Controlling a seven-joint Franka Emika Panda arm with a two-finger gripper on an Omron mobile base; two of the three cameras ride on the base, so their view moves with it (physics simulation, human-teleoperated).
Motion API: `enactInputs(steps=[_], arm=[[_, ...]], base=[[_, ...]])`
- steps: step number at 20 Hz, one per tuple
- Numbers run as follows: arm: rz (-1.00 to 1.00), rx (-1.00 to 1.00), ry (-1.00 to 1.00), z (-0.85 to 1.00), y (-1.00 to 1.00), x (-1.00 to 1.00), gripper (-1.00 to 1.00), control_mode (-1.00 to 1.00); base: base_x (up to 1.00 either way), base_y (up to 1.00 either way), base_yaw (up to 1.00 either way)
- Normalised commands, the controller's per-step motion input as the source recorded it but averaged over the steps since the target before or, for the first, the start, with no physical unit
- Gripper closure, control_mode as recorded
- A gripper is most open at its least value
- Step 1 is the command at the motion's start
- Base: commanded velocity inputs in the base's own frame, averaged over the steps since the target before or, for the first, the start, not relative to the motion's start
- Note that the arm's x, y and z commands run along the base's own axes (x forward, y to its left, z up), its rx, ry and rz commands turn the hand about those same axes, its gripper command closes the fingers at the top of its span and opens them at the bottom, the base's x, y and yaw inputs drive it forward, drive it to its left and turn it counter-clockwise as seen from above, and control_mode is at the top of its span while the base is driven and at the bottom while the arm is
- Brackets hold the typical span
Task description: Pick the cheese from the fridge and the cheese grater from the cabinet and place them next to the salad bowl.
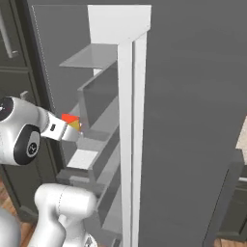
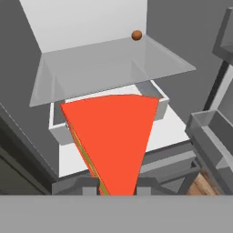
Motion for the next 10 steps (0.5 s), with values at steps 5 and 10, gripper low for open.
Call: enactInputs(steps=[5, 10], arm=[[0.00, 0.00, 0.00, 0.00, 0.00, 0.00, 1.00, 1.00], [0.00, 0.00, 0.00, 0.00, 0.00, 0.00, 1.00, 1.00]], base=[[-0.50, 0.24, -0.03], [-0.74, 0.09, -0.05]])
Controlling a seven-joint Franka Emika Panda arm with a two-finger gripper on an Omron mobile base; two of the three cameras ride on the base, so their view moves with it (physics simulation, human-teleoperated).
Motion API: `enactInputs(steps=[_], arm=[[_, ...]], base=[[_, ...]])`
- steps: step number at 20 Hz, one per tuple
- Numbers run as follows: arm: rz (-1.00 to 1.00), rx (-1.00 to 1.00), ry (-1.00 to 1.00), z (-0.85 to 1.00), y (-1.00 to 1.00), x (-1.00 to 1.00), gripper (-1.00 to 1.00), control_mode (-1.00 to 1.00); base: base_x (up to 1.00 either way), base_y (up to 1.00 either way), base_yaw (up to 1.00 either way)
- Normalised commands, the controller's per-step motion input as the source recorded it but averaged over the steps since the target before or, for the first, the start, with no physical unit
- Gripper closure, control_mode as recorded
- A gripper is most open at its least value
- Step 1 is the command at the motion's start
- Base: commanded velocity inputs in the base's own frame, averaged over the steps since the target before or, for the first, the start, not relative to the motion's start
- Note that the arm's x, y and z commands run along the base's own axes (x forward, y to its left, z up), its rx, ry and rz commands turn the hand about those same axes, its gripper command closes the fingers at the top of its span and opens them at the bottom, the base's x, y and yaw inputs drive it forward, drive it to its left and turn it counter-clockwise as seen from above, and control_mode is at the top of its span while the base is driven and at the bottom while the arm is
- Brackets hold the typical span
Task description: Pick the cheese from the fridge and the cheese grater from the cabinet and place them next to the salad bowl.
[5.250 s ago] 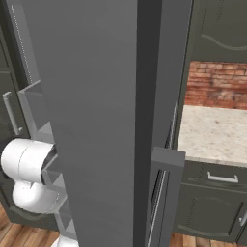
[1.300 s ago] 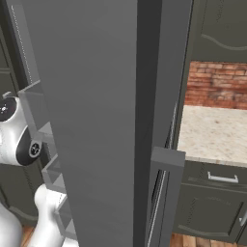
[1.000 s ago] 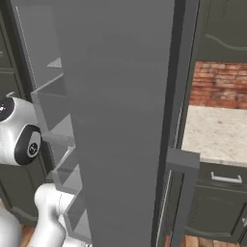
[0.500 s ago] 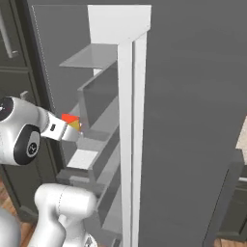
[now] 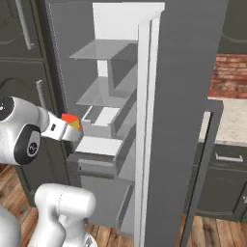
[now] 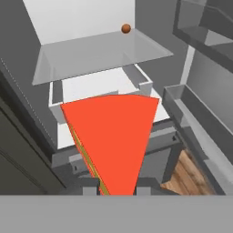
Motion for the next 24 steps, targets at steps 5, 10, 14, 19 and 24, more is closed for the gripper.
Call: enactInputs(steps=[5, 10, 14, 19, 24], arm=[[0.00, 0.00, 0.00, 0.00, 0.00, 0.00, 1.00, 1.00], [0.00, 0.00, 0.00, 0.00, 0.00, 0.00, 1.00, 1.00], [0.00, 0.00, 0.00, 0.00, 0.00, 0.00, 1.00, 1.00], [0.00, 0.00, 0.00, 0.00, 0.00, 0.00, 1.00, 1.00], [0.00, 0.00, 0.00, 0.00, 0.00, 0.00, 1.00, 1.00]], base=[[-0.82, 0.10, -0.02], [-0.80, 0.18, 0.00], [-0.69, 0.23, 0.00], [-0.47, 0.17, 0.00], [-0.36, 0.18, -0.01]])
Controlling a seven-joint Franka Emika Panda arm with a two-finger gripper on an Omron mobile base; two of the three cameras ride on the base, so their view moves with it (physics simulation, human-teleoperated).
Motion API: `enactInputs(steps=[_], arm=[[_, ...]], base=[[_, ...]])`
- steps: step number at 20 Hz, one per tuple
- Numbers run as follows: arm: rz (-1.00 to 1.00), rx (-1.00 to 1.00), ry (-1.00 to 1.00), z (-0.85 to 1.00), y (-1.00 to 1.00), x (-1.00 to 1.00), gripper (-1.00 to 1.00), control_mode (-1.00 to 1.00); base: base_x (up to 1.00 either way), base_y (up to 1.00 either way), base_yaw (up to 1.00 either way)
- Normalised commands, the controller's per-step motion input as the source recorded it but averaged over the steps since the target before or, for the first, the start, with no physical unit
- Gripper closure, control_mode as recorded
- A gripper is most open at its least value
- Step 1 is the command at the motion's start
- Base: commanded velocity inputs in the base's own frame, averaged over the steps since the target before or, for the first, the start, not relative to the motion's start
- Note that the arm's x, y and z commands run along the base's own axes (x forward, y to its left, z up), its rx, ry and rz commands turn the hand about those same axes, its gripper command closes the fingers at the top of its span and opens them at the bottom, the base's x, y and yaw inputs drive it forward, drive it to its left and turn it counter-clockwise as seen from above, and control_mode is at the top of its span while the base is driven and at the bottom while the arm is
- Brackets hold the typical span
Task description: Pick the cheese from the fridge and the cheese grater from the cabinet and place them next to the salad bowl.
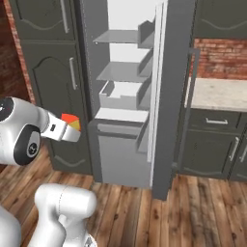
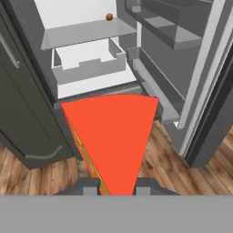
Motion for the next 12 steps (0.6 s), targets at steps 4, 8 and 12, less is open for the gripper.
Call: enactInputs(steps=[4, 8, 12], arm=[[0.00, 0.00, 0.00, 0.00, 0.00, 0.00, 1.00, 1.00], [0.00, 0.00, 0.00, 0.00, 0.00, 0.00, 1.00, 1.00], [0.00, 0.00, 0.00, 0.00, 0.00, 0.00, 1.00, 1.00]], base=[[-0.63, 0.02, -0.08], [-0.61, 0.04, -0.19], [-0.47, 0.05, -0.29]])
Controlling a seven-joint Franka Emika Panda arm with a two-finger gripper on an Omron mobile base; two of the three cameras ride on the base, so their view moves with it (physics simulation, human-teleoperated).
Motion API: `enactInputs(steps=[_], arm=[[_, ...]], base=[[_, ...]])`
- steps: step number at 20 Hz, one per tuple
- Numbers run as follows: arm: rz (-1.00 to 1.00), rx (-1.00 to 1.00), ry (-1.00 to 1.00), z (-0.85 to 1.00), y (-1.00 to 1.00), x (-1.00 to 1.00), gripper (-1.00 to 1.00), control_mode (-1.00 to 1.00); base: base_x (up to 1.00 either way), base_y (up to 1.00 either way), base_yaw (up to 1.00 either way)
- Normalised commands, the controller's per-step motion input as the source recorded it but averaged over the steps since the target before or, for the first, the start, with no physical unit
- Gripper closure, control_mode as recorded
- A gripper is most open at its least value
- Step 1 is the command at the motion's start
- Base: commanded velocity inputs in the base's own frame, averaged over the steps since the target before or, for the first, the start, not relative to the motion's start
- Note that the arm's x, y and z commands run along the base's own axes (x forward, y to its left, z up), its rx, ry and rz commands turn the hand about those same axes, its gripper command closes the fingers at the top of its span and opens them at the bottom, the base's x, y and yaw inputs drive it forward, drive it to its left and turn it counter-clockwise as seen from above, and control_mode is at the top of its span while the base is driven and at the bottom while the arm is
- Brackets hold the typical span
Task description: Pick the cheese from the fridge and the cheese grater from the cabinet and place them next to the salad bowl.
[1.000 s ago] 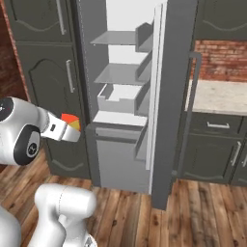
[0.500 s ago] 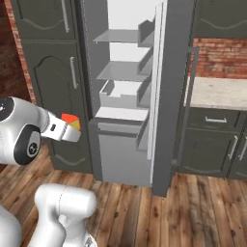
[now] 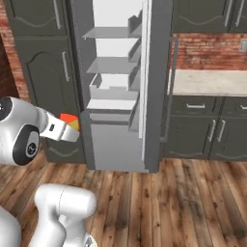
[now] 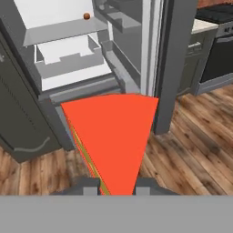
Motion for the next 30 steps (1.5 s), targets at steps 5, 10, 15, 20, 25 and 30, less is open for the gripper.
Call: enactInputs(steps=[5, 10, 15, 20, 25, 30], arm=[[0.00, 0.00, 0.00, 0.00, 0.00, 0.00, 1.00, 1.00], [0.00, 0.00, 0.00, 0.00, 0.00, 0.00, 1.00, 1.00], [0.00, 0.00, 0.00, 0.00, 0.00, 0.00, 1.00, 1.00], [0.00, 0.00, 0.00, 0.00, 0.00, 0.00, 1.00, 1.00], [0.00, 0.00, 0.00, 0.00, 0.00, 0.00, 1.00, 1.00], [0.00, 0.00, 0.00, 0.00, 0.00, 0.00, 1.00, 1.00]], base=[[-0.13, 0.00, -0.48], [-0.02, 0.00, -0.53], [0.00, 0.00, -0.56], [0.00, 0.00, -0.59], [-0.01, 0.00, -0.60], [0.01, 0.01, -0.53]])
